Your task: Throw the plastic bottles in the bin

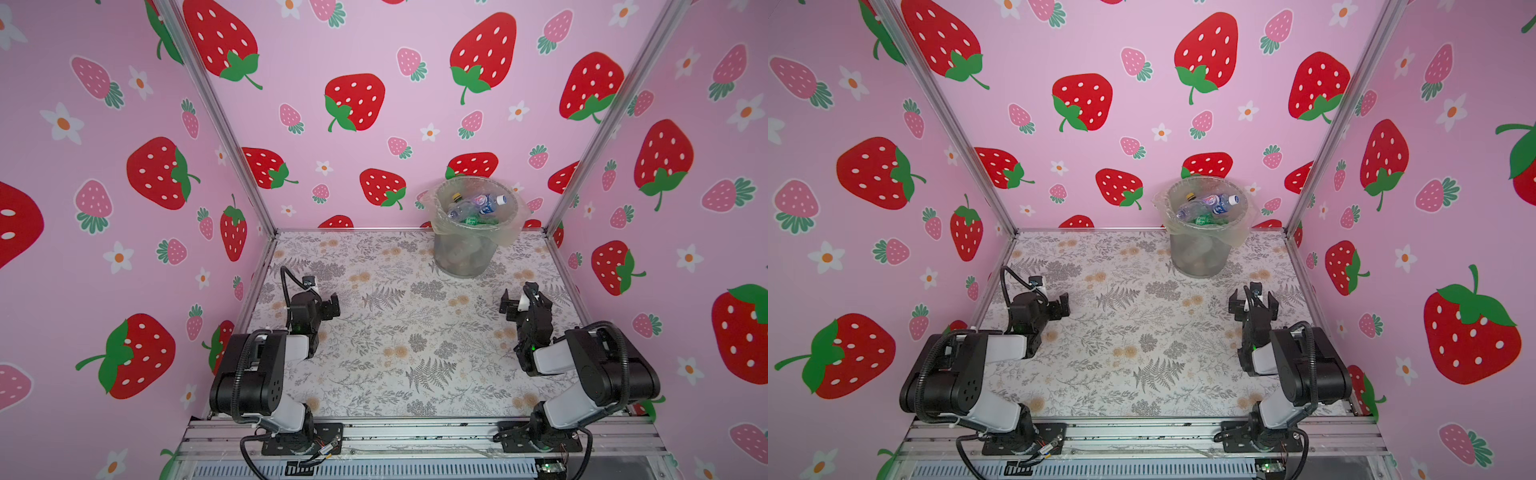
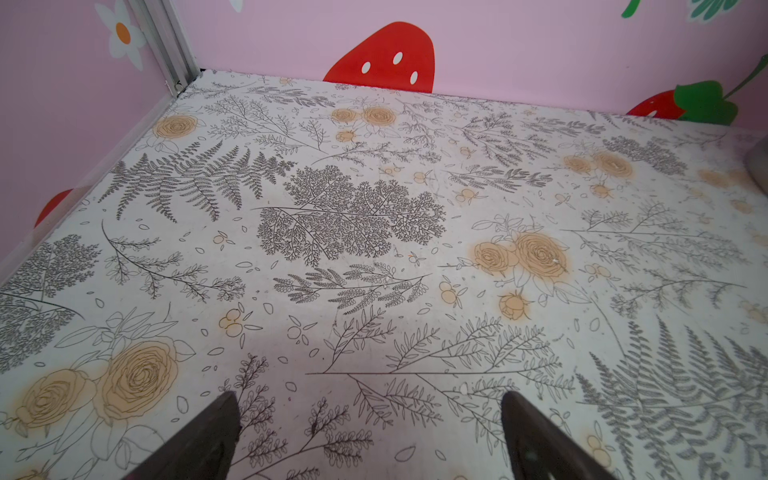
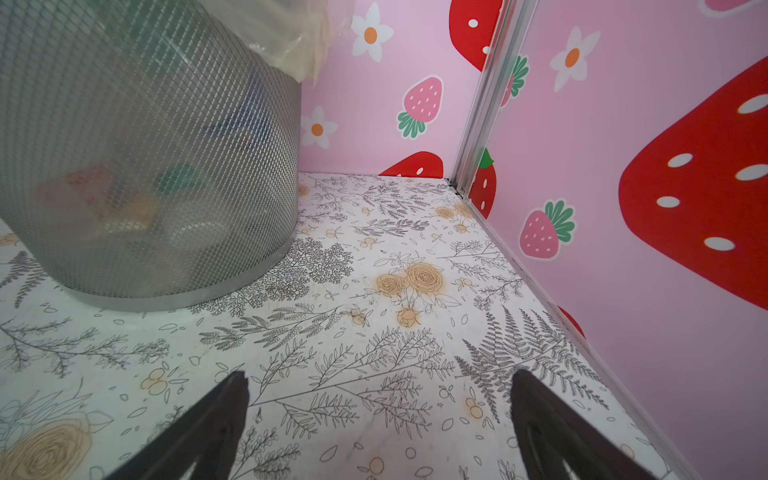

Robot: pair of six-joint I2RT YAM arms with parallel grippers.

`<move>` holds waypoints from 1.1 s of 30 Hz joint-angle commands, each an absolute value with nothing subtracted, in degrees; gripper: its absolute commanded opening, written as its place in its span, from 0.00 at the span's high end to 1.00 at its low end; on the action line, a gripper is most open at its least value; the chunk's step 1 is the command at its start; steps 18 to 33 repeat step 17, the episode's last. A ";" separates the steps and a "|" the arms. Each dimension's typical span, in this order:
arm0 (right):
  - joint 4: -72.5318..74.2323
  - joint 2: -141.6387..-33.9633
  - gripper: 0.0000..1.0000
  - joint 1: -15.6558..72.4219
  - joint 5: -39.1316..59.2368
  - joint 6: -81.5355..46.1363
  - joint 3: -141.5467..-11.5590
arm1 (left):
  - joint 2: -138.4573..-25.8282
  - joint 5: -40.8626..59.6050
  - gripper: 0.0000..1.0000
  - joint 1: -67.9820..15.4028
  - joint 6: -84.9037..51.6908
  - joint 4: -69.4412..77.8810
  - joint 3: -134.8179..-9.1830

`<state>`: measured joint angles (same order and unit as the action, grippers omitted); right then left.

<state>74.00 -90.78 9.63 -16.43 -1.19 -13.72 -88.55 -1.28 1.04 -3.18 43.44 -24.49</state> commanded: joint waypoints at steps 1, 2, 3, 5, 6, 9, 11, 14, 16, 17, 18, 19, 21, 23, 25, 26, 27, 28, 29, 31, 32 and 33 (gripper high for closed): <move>74.12 -90.30 0.01 9.18 -15.73 -0.18 -14.33 | -88.84 -0.79 0.01 1.29 -2.20 44.12 -25.95; 74.16 -90.26 0.01 9.23 -15.73 -0.18 -14.33 | -88.78 -0.79 0.01 1.26 -2.21 44.12 -25.93; 74.16 -90.26 0.01 9.23 -15.73 -0.17 -14.33 | -88.79 -0.79 0.01 1.30 -2.20 44.17 -25.92; 74.13 -90.26 0.01 9.23 -15.72 -0.17 -14.33 | -88.81 -0.79 0.01 1.31 -2.20 44.19 -25.98; 74.11 -90.28 0.01 9.22 -15.73 -0.17 -14.33 | -88.80 -0.79 0.01 1.31 -2.20 44.12 -25.93; 74.09 -90.26 0.01 9.22 -15.69 -0.09 -14.33 | -88.79 -0.79 0.01 1.31 -2.20 44.17 -25.88; 74.10 -90.26 0.01 9.23 -15.71 -0.09 -14.50 | -88.82 -0.79 0.01 1.30 -2.20 44.12 -25.93; 73.75 -90.49 0.01 9.22 -15.73 -0.09 -14.61 | -88.86 -0.79 0.01 1.24 -2.20 44.12 -25.93; 74.14 -90.26 0.01 9.22 -15.73 -0.09 -14.33 | -88.83 -0.79 0.01 1.31 -2.20 44.17 -25.93; 74.21 -90.26 0.01 9.22 -15.72 -0.09 -14.24 | -88.80 -0.76 0.01 1.32 -2.20 44.18 -25.88; 74.21 -90.26 0.01 9.22 -15.72 -0.09 -14.24 | -88.80 -0.76 0.01 1.32 -2.20 44.18 -25.88; 74.21 -90.26 0.01 9.22 -15.72 -0.09 -14.24 | -88.80 -0.76 0.01 1.32 -2.20 44.18 -25.88; 74.21 -90.26 0.01 9.22 -15.72 -0.09 -14.24 | -88.80 -0.76 0.01 1.32 -2.20 44.18 -25.88; 74.21 -90.26 0.01 9.22 -15.72 -0.09 -14.24 | -88.80 -0.76 0.01 1.32 -2.20 44.18 -25.88; 74.21 -90.26 0.01 9.22 -15.72 -0.09 -14.24 | -88.80 -0.76 0.01 1.32 -2.20 44.18 -25.88; 74.21 -90.26 0.01 9.22 -15.72 -0.09 -14.24 | -88.80 -0.76 0.01 1.32 -2.20 44.18 -25.88; 74.21 -90.26 0.01 9.22 -15.72 -0.09 -14.24 | -88.80 -0.76 0.01 1.32 -2.20 44.18 -25.88; 74.21 -90.26 0.01 9.22 -15.72 -0.09 -14.24 | -88.80 -0.76 0.01 1.32 -2.20 44.18 -25.88; 74.21 -90.26 0.01 9.22 -15.72 -0.09 -14.24 | -88.80 -0.76 0.01 1.32 -2.20 44.18 -25.88; 74.21 -90.26 0.01 9.22 -15.72 -0.09 -14.24 | -88.80 -0.76 0.01 1.32 -2.20 44.18 -25.88; 74.21 -90.26 0.01 9.22 -15.72 -0.09 -14.24 | -88.80 -0.76 0.01 1.32 -2.20 44.18 -25.88; 74.21 -90.26 0.01 9.22 -15.72 -0.09 -14.24 | -88.80 -0.76 0.01 1.32 -2.20 44.18 -25.88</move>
